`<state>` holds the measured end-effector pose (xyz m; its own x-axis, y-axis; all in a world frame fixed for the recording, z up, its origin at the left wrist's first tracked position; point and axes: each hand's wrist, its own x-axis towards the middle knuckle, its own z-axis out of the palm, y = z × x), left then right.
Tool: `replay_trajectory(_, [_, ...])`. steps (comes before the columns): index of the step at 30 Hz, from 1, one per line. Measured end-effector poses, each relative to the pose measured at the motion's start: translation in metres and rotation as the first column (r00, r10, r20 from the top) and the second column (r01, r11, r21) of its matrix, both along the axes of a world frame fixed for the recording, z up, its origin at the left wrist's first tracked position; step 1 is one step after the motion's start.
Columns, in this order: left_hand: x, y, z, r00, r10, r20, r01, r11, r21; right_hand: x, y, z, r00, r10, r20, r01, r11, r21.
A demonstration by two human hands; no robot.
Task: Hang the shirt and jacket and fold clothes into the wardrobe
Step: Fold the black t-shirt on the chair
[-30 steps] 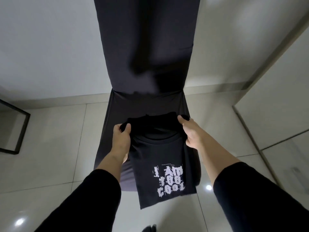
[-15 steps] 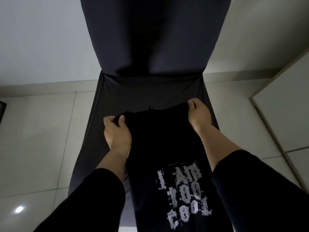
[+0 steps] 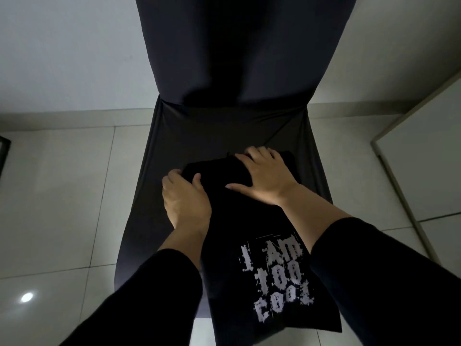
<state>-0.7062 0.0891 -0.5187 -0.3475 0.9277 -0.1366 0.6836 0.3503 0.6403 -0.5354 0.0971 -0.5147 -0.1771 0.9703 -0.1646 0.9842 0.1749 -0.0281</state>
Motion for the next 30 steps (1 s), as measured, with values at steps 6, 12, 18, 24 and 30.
replay_trajectory(6, [-0.012, 0.012, -0.016, 0.997, -0.060, 0.058, 0.057, 0.997, 0.055, -0.007, -0.003, -0.015, 1.000, -0.023, -0.017, 0.026, 0.983, 0.180])
replay_trajectory(12, [0.003, -0.006, 0.012, 0.831, -0.027, 0.555, -0.036, 0.994, 0.103, -0.014, -0.013, -0.003, 0.998, 0.068, -0.004, -0.066, 0.978, 0.197])
replay_trajectory(18, [-0.010, -0.033, 0.026, 0.721, -0.031, 0.693, 0.013, 0.999, 0.031, -0.011, -0.026, 0.040, 0.975, 0.108, -0.192, -0.074, 0.981, 0.180])
replay_trajectory(24, [-0.015, -0.106, 0.030, 0.750, -0.108, 0.653, 0.467, 0.785, -0.407, 0.015, -0.036, 0.105, 0.980, -0.063, -0.187, 0.106, 0.968, 0.229])
replay_trajectory(30, [-0.018, -0.109, 0.071, 0.728, 0.079, 0.681, 0.310, 0.848, -0.430, 0.077, -0.060, 0.185, 0.867, -0.351, -0.352, 0.472, 0.804, 0.361])
